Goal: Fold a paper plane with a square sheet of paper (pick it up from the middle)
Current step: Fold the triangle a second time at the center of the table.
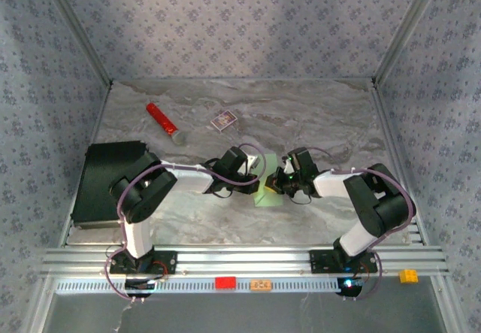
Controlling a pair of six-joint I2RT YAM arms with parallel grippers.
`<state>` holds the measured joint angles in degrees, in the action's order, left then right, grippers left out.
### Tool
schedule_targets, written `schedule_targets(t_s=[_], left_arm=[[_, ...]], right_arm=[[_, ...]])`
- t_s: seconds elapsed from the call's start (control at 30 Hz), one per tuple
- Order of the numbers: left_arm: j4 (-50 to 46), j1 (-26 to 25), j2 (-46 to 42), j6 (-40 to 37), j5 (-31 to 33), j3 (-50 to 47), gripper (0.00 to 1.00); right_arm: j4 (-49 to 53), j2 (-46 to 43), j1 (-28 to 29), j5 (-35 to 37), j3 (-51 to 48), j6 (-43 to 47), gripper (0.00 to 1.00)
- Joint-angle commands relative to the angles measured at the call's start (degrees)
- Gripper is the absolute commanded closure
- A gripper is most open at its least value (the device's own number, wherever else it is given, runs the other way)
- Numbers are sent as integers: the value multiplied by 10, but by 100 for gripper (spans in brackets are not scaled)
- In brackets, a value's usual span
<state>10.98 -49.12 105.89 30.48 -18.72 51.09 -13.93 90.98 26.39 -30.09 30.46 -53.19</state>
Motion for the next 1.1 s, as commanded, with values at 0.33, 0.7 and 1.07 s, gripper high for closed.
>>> schedule_targets(t_s=[0.33,0.7,1.07], left_arm=[[-33,-1,18,-12,-5,10,97],[-37,1,15,-13,-5,6,97],[-39,1,13,-13,-5,8,97]], right_arm=[[46,3,-49,4,28,24,93],[51,5,-66,13,15,10,94],[52,17,-91,5,22,14,93]])
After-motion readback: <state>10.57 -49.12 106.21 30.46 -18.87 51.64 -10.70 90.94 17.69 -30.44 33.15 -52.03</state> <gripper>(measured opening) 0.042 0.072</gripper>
